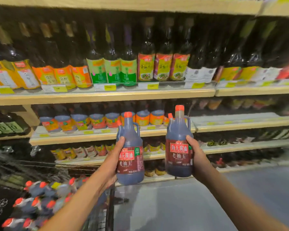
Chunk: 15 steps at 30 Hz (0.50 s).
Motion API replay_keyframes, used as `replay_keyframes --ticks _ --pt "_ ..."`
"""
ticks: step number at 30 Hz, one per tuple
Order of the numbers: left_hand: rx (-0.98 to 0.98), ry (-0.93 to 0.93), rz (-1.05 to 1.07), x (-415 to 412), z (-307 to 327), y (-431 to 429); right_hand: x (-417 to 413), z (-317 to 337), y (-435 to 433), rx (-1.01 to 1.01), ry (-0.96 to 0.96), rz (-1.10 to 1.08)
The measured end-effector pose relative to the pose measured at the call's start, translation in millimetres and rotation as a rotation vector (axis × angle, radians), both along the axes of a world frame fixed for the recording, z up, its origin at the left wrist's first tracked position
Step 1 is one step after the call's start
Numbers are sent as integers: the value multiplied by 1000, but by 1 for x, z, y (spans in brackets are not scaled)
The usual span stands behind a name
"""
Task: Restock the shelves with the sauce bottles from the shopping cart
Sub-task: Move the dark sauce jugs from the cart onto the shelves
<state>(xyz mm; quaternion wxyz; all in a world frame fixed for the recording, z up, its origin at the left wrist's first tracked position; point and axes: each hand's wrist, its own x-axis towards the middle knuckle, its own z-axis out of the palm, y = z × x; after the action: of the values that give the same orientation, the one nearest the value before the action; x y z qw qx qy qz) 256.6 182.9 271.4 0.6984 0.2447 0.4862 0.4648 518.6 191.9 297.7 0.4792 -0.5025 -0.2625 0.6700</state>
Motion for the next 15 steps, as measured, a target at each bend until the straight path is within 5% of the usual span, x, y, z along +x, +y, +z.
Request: replay_keyframes --ticks 15 --pt "3 53 -357 279 9 -19 248 -5 -112 110 -134 -353"
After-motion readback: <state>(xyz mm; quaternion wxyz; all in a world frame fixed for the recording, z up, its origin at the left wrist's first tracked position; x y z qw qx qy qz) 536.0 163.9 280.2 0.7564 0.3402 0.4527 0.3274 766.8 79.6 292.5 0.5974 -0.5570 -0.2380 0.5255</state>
